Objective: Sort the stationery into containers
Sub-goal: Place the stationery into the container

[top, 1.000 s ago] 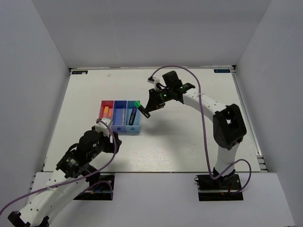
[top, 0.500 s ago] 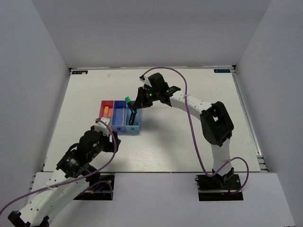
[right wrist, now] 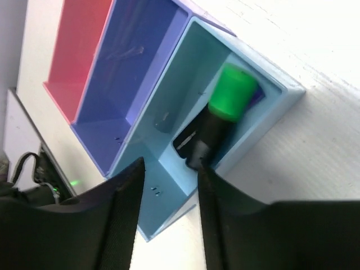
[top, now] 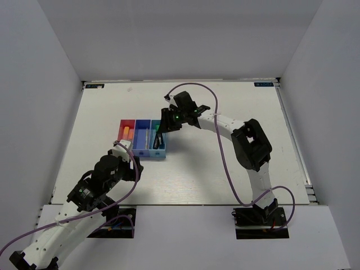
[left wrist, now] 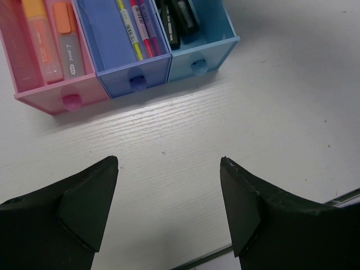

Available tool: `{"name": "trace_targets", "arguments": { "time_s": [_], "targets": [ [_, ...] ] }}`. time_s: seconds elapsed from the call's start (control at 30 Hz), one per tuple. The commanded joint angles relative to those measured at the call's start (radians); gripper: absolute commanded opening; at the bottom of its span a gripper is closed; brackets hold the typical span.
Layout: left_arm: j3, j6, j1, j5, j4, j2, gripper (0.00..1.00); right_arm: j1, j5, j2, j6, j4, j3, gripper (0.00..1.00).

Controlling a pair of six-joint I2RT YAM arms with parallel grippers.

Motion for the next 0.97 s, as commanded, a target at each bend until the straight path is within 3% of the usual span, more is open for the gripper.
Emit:
{"name": "trace_targets", "arguments": {
  "time_s": [0.0, 0.17, 0.27, 0.33, 0.37, 0.4, 0.47, 0.5, 0.53, 0.57, 0.6, 0.63, 0.67, 0.73, 0.93],
  "targets": [
    [-0.005, -0.008, 0.003, -0.008, 0.012, -0.01, 0.83, 0.012, -0.001, -0.015, -0.051, -0.002, 0.038, 0.48],
    [-0.008, -0.008, 0.005, -0.008, 0.013, -0.013, 0.83, 0.018, -0.006, -0.054, -0.071, -0.012, 0.033, 0.53],
    [-0.009, -0.009, 0.0, -0.009, 0.012, -0.015, 0.83, 0.015, -0.009, -0.097, -0.111, -0.034, 0.022, 0.45],
    [-0.008, -0.006, 0.003, -0.002, 0.015, -0.016, 0.8, 0.014, -0.001, -0.16, -0.221, -0.06, 0.012, 0.37],
    [-0.008, -0.006, 0.005, 0.0, 0.016, -0.016, 0.75, 0.017, 0.026, -0.181, -0.25, -0.085, 0.002, 0.37],
    [-0.008, -0.006, 0.003, 0.009, 0.019, -0.015, 0.56, 0.018, 0.071, -0.251, -0.331, -0.1, -0.01, 0.37],
    [-0.009, -0.006, 0.003, 0.012, 0.018, -0.01, 0.3, 0.011, 0.138, -0.301, -0.501, -0.1, -0.096, 0.58],
    [-0.009, -0.009, 0.003, 0.014, 0.018, -0.002, 0.14, 0.001, 0.243, -0.371, -0.525, -0.102, -0.142, 0.74],
    [-0.005, -0.008, 0.003, 0.017, 0.015, -0.001, 0.12, -0.003, 0.299, -0.387, -0.531, -0.113, -0.163, 0.9],
    [-0.005, -0.008, 0.002, 0.021, 0.018, -0.001, 0.12, -0.014, 0.359, -0.407, -0.508, -0.133, -0.194, 0.91],
    [-0.003, -0.009, 0.003, 0.023, 0.018, 0.005, 0.16, -0.022, 0.42, -0.449, -0.519, -0.152, -0.214, 0.91],
    [-0.005, -0.012, 0.003, 0.026, 0.018, 0.008, 0.48, -0.028, 0.454, -0.465, -0.533, -0.219, -0.222, 0.91],
    [-0.006, -0.013, 0.003, 0.028, 0.015, 0.011, 0.7, -0.038, 0.471, -0.503, -0.536, -0.246, -0.269, 0.91],
    [-0.002, -0.017, 0.002, 0.028, 0.019, 0.024, 0.98, -0.037, 0.6, -0.574, -0.531, -0.239, -0.321, 0.91],
    [0.001, -0.022, 0.003, 0.026, 0.012, 0.048, 1.0, -0.035, 0.796, -0.847, -0.569, -0.182, -0.588, 0.91]
  ]
}}
